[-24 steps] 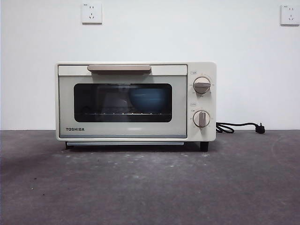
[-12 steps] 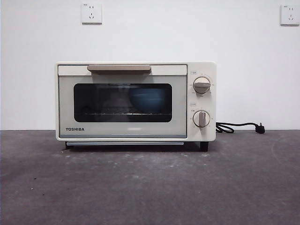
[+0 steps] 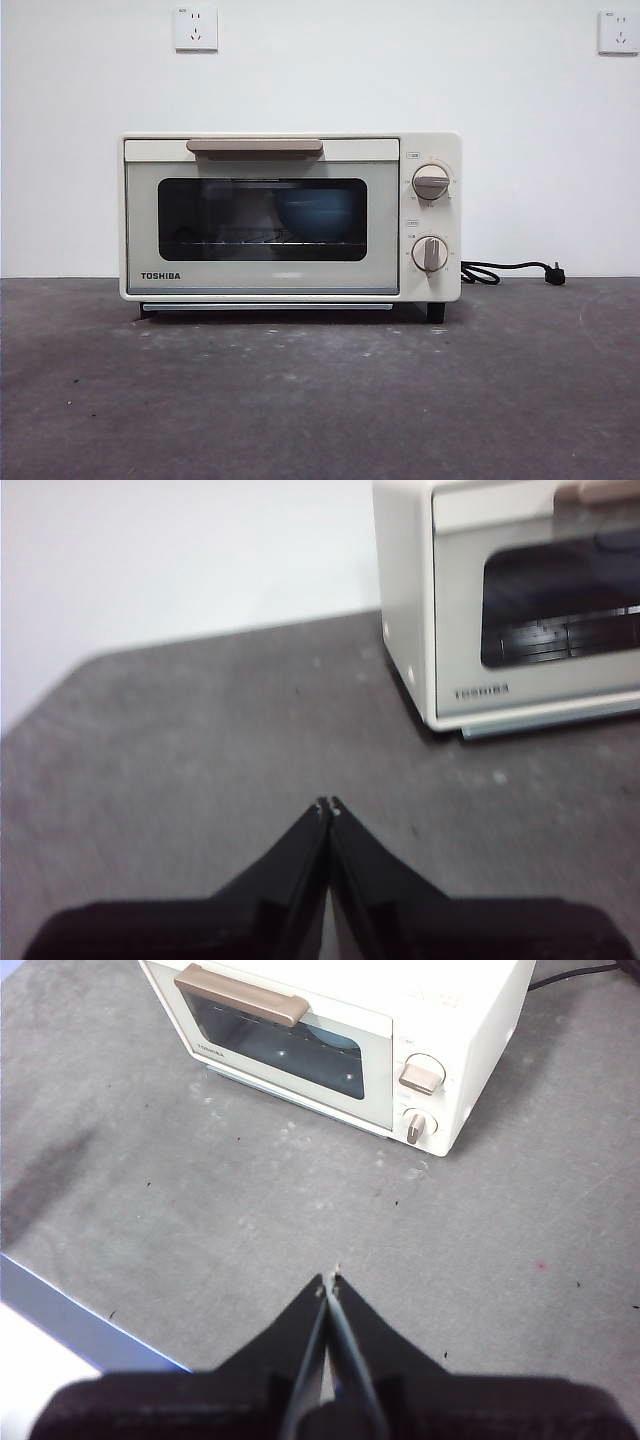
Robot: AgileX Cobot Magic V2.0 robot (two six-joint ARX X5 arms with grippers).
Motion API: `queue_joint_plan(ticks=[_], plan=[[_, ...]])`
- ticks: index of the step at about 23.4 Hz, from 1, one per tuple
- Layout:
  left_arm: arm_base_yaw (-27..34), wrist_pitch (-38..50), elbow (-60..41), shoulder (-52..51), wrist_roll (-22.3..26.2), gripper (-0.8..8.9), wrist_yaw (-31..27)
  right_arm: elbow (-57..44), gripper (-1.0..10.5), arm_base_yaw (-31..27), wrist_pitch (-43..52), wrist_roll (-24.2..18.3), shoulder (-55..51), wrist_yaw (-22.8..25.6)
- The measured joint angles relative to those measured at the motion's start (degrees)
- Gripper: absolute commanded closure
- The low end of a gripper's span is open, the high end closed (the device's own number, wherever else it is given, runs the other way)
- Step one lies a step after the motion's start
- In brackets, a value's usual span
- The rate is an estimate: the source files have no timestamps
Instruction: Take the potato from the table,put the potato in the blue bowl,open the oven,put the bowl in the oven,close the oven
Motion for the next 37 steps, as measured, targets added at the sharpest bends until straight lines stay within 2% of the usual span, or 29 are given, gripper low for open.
queue_joint_plan(ticks=[4, 6, 19, 22, 25, 27, 29, 37], plan=[[0.0, -1.73, 0.02, -0.02, -6.47, 8.18, 0.0, 0.0, 9.4, 0.0, 0.02, 0.0, -0.09, 0.0], [0.0, -1.73, 0.02, -0.02, -7.89, 8.18, -0.13, 0.0, 9.4, 0.0, 0.0, 0.0, -0.22, 0.0], [0.0, -1.73, 0.02, -0.02, -8.85, 8.18, -0.24, 0.0, 9.4, 0.0, 0.0, -0.02, -0.28, 0.0], [0.0, -1.73, 0.02, -0.02, -8.85, 8.18, -0.24, 0.0, 9.4, -2.23, 0.66, -1.73, -1.11, 0.02], [0.0, -1.73, 0.02, -0.02, -8.85, 8.18, -0.24, -2.34, 9.4, -10.25, 9.99, -3.48, -5.57, -1.03], [0.0, -1.73, 0.02, -0.02, -8.85, 8.18, -0.24, -7.13, 9.4, -16.41, 16.59, -3.69, -10.25, -3.98], [0.0, -1.73, 0.02, -0.02, -8.85, 8.18, -0.24, -14.19, 9.4, -21.59, 24.15, -3.91, -15.58, -4.66], [0.0, -1.73, 0.02, -0.02, -8.85, 8.18, -0.24, -39.6, 9.4, -29.62, 48.46, -4.59, -27.8, -4.7]])
